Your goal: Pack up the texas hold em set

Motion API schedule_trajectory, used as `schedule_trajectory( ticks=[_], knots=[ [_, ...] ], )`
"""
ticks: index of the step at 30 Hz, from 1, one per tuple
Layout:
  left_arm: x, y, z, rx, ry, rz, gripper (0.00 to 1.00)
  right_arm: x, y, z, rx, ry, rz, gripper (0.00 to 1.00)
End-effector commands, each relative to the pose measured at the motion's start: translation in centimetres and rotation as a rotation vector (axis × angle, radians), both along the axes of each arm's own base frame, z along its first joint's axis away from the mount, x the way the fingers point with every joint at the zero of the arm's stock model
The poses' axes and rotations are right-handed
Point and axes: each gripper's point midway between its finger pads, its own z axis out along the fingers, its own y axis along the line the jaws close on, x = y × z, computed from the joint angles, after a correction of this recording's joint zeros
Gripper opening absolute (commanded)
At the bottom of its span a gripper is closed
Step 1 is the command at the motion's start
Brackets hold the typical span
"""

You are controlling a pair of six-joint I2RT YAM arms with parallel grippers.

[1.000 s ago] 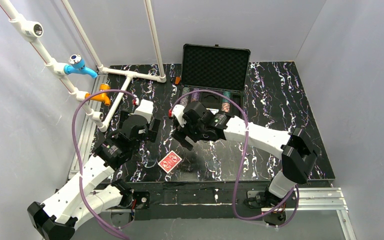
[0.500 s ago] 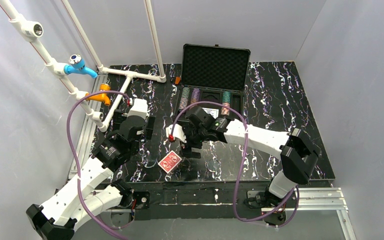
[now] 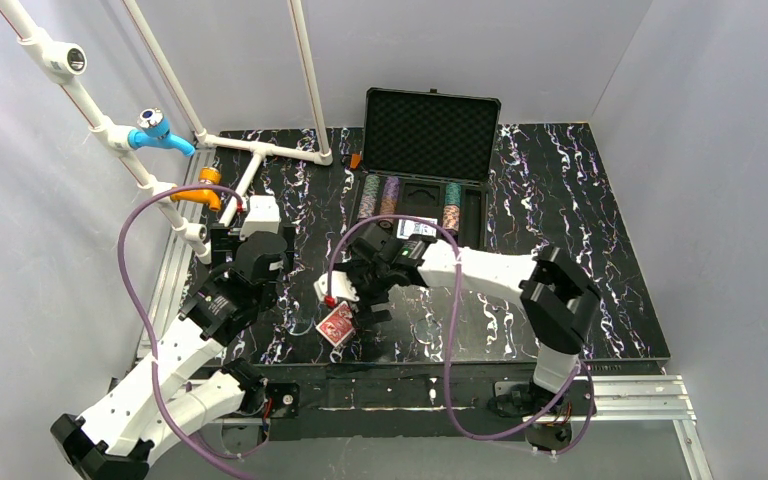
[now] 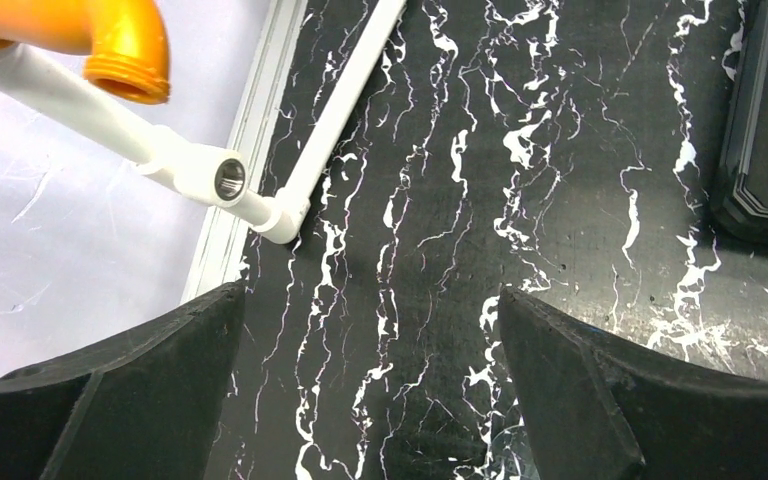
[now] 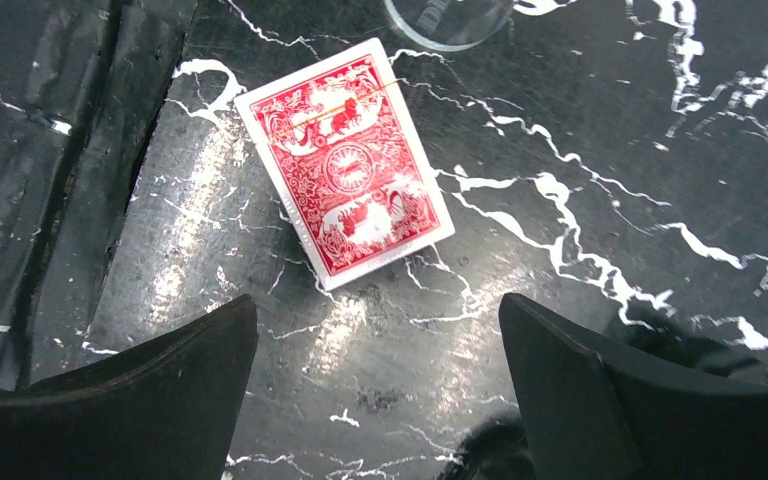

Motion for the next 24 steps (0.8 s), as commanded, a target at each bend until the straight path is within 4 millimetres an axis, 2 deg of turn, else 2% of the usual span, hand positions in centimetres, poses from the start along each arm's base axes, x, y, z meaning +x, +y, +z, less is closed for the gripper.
schedule_trajectory(
  ticks=[1,8,24],
  knots=[
    [-0.4,1.5,2.6,-0.039,-0.095,0.094,0.97,-0.2,1.5,-0.3,-0.003,-0.036,0.069,0.98],
    [-0.7,2.0,3.0,-0.041,-0.115,0.103,0.98,-0.8,2.6,-1.9,-0.062,-0.059,0.138,0.98],
    [-0.9,2.2,3.0,-0.029,-0.113,0.099,0.98,-0.7,4.1,-5.2,-0.161,-0.088,0.212,0.98]
  ],
)
